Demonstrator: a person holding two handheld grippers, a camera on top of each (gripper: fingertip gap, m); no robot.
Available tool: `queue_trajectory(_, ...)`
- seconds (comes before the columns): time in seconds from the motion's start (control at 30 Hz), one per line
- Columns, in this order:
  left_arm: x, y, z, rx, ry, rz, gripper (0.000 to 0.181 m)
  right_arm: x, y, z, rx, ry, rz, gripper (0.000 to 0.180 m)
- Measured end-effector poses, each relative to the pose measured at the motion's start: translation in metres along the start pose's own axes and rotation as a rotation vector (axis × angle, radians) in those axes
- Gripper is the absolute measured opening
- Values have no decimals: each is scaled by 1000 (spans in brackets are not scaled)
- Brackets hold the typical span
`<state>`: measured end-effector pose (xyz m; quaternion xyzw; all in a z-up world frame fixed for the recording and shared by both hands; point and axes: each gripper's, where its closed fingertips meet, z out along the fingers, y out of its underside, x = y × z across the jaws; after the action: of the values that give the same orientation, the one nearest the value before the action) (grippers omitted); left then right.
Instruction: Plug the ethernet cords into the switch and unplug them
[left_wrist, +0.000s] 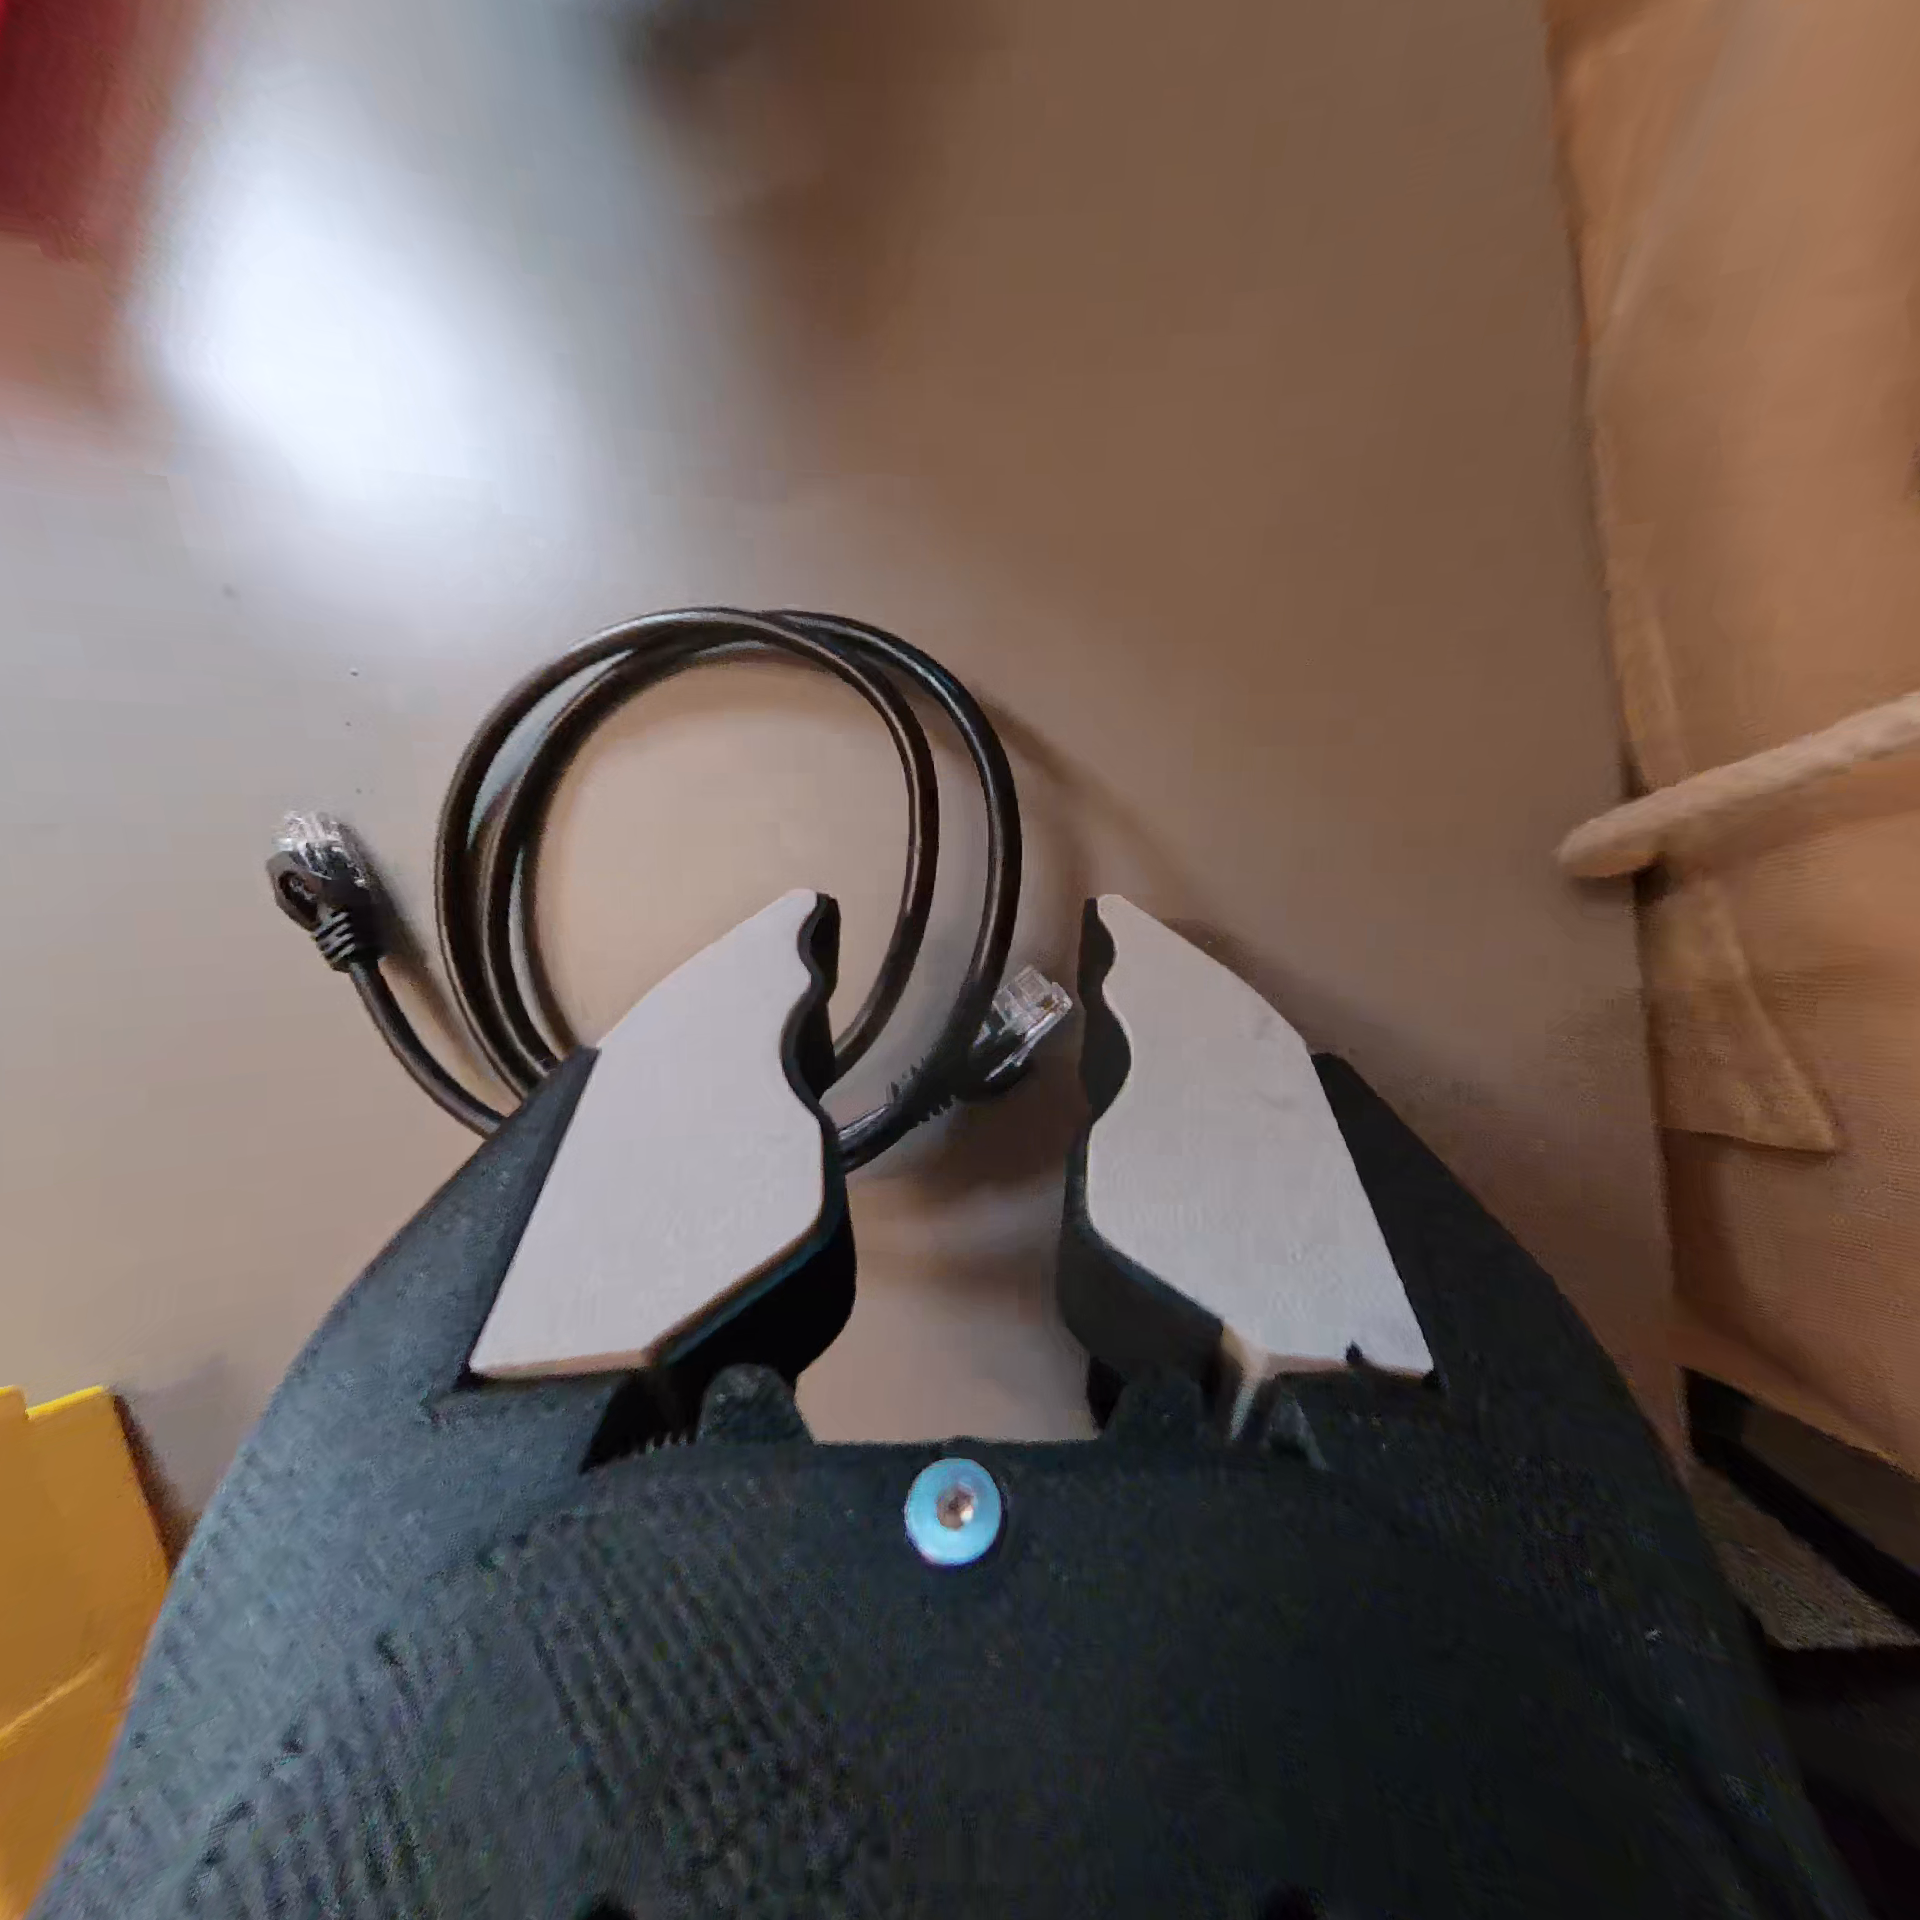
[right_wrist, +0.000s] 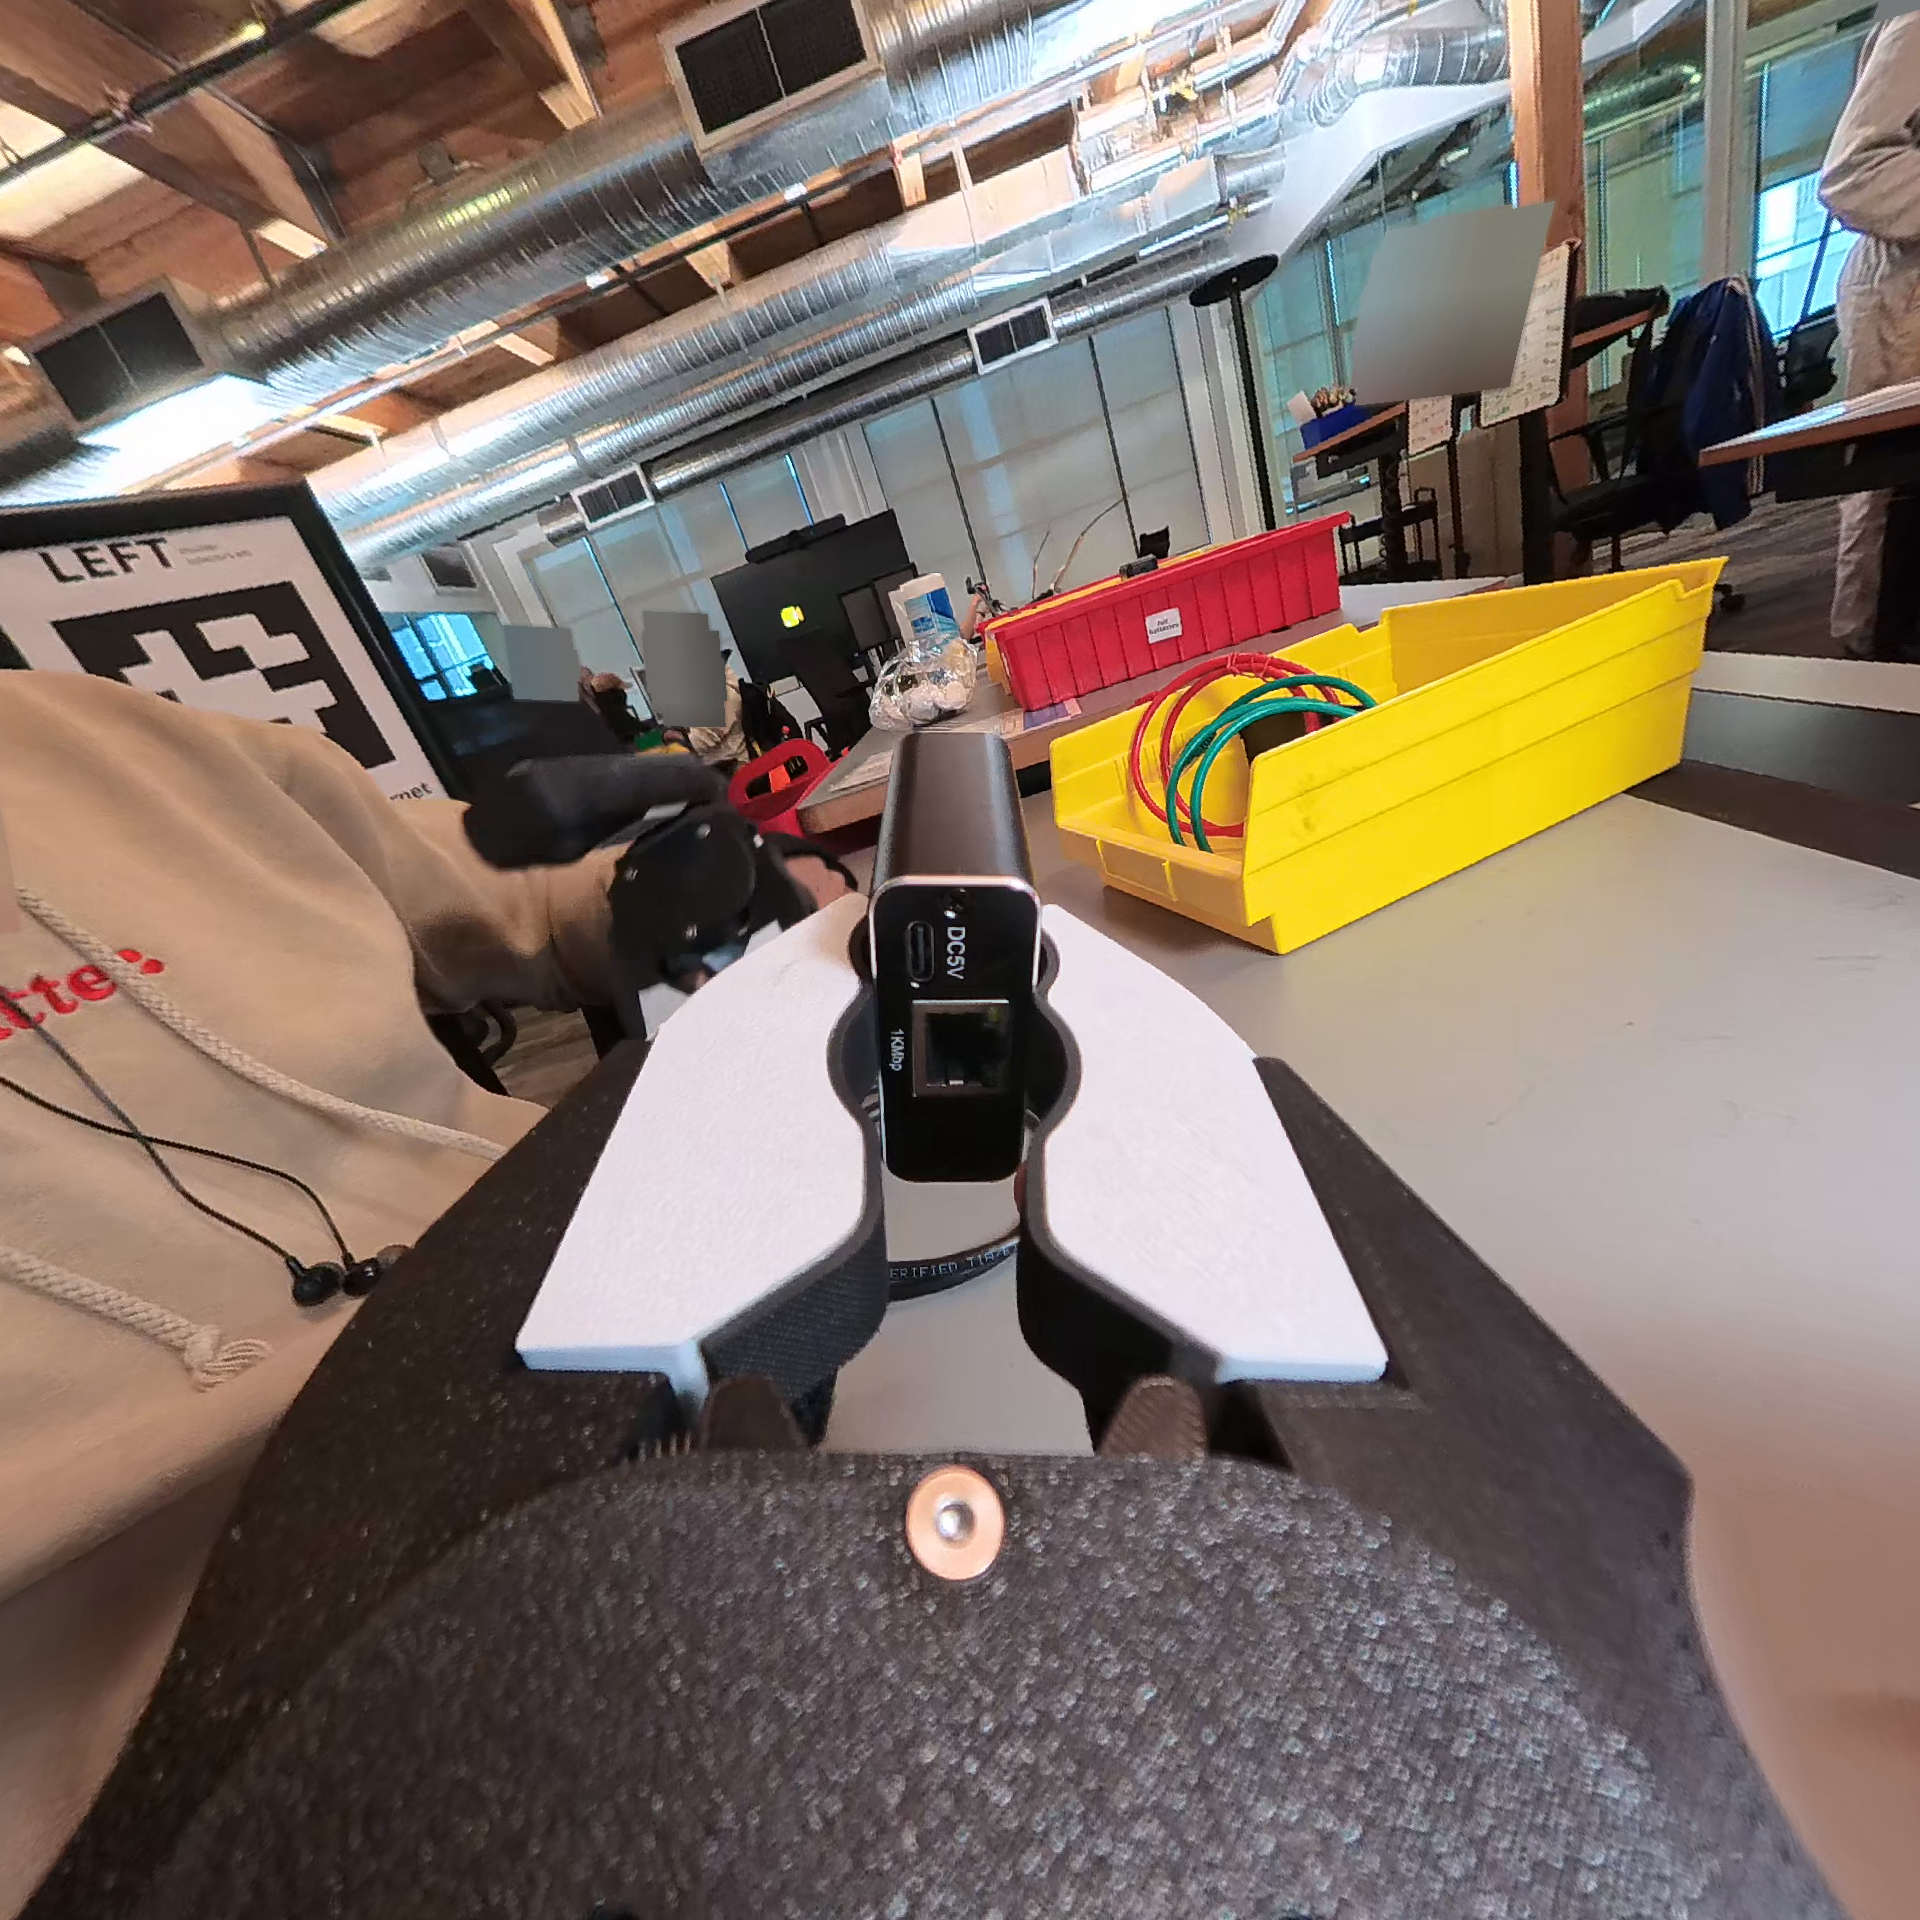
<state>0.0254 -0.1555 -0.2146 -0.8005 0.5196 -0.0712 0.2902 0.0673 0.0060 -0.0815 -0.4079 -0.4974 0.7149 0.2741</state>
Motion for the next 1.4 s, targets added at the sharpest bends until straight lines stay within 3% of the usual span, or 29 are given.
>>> queue_trajectory(0.03, -3, 2, 4, -27, -30, 24, 37, 0, 0, 0, -3, 2, -3, 24)
queue_trajectory(0.13, -14, -4, 0, -13, -94, 67, 6, -1, 0, -1, -5, 10, -13, 24)
queue_trajectory(0.27, -35, -31, -35, 152, -120, -22, 6, 1, -2, -3, -2, 21, -19, 24)
queue_trajectory(0.43, -36, -74, -94, 514, 60, -195, 6, 7, 4, -4, -30, 52, -23, 24)
queue_trajectory(0.6, -50, -69, -103, 733, 227, -398, 6, 8, 17, 2, -88, 47, -16, 24)
queue_trajectory(0.7, -68, -47, -82, 745, 249, -554, 6, 8, 28, 7, -128, 44, -17, 24)
queue_trajectory(0.83, -82, -36, -77, 768, 240, -616, 6, 7, 33, 10, -152, 40, -23, 24)
queue_trajectory(1.4, -88, -39, -73, 665, 89, -487, 6, 8, 34, 10, -159, 46, -25, 24)
